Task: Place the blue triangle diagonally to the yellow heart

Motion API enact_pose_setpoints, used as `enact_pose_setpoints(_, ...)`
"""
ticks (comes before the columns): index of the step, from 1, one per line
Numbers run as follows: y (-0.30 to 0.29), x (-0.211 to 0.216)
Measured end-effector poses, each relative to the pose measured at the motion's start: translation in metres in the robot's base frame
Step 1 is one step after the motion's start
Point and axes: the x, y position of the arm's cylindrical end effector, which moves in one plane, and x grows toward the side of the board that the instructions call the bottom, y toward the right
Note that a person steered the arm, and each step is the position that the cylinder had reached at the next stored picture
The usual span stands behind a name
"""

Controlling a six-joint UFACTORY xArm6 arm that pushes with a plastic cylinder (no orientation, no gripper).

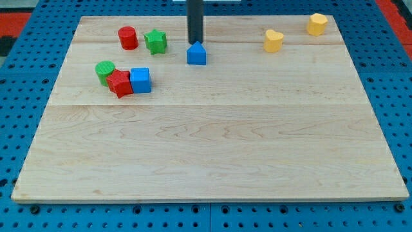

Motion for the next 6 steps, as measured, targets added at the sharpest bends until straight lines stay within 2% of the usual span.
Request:
enact_pose_setpoints(1,-0.033,0.014)
enact_pose_setpoints(2,-0.022,0.022)
enact_pose_setpoints(3,0.026,0.024)
enact_pose_setpoints(4,0.047,0.039)
enact_pose_setpoints(6,0.071,0.038)
